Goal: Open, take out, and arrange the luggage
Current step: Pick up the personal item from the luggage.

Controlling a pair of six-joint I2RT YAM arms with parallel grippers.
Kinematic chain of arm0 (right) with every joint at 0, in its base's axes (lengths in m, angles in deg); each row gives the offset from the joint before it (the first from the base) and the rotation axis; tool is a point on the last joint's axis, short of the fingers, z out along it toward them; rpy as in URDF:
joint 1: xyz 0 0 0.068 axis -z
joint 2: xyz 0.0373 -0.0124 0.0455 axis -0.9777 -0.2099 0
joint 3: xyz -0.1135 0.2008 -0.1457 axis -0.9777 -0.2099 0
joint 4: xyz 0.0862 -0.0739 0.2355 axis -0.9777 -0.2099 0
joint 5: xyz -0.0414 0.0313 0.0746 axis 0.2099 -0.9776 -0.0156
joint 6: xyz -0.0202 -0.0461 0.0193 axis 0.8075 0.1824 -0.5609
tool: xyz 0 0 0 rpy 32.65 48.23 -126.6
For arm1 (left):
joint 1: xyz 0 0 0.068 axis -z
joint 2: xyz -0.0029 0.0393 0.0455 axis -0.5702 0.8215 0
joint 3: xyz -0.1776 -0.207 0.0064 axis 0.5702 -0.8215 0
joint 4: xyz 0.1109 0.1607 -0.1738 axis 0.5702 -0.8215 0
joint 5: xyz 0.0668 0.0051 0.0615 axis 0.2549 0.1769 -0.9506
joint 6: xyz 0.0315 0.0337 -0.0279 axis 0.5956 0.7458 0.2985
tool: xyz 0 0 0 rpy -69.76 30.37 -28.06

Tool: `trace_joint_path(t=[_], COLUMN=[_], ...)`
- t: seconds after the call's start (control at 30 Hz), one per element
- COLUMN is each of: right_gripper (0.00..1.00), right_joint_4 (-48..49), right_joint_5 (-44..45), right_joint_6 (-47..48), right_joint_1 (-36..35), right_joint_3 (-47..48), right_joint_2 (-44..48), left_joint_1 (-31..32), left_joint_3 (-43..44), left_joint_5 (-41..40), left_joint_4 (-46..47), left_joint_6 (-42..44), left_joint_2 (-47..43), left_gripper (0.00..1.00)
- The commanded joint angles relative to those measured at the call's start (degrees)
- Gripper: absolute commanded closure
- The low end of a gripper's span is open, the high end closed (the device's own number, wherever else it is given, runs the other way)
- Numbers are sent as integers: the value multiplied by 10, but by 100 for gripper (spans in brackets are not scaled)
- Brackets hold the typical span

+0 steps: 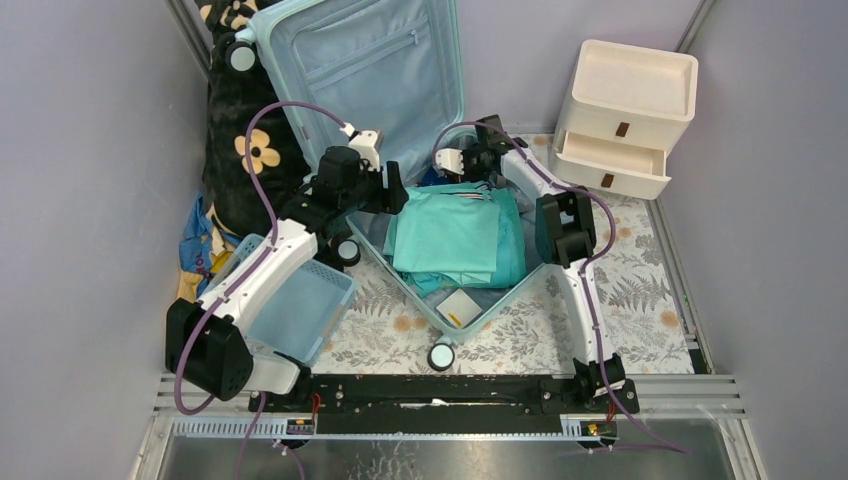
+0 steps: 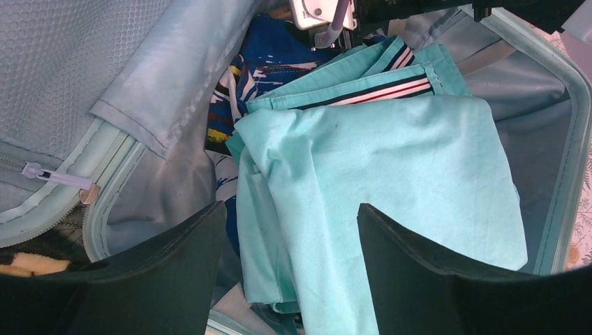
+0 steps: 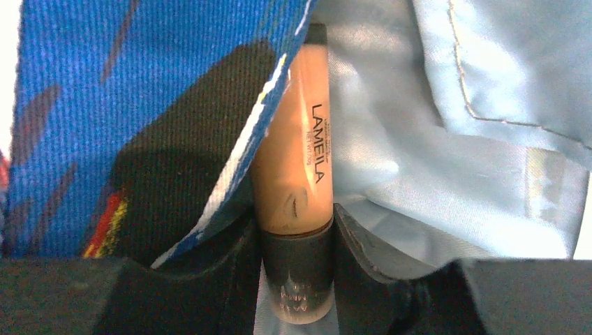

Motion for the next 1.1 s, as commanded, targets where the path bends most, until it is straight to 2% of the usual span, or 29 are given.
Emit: trace_joint_path(t=[0.0, 0.03, 0.07, 0.1, 0.3, 0.57, 0.87, 1.07], right_gripper=[85, 89, 99, 100, 100, 100, 100, 100], right_joint_4=[18, 18, 19, 21, 65, 78, 68, 47], right_joint_5=[6, -1, -7, -13, -50, -45, -51, -60], right_joint_6=[9, 6, -1, -10, -43, -72, -158, -183], right_joint_1=[-4, -4, -4, -4, -4, -3, 14, 17], right_joint_3=[-50, -56, -61, -67, -177, -297, -302, -311], right_joint_2=[32, 46, 59, 76, 200, 314, 373, 413], left_joint_1=[-4, -4, -4, -4, -4, -4, -4, -4], left_joint_3=[11, 11, 11, 12, 11, 9, 6, -5], left_joint_5=[-7, -5, -3, 0, 18, 46, 68, 81], left_joint_4=[6, 8, 11, 14, 36, 72, 93, 117], left_joint_6=[3, 2, 1, 0, -4, -7, -5, -19], left_joint_2=[-15, -14, -13, -12, -10, -12, -27, -39], left_gripper=[23, 23, 23, 23, 23, 23, 23, 23])
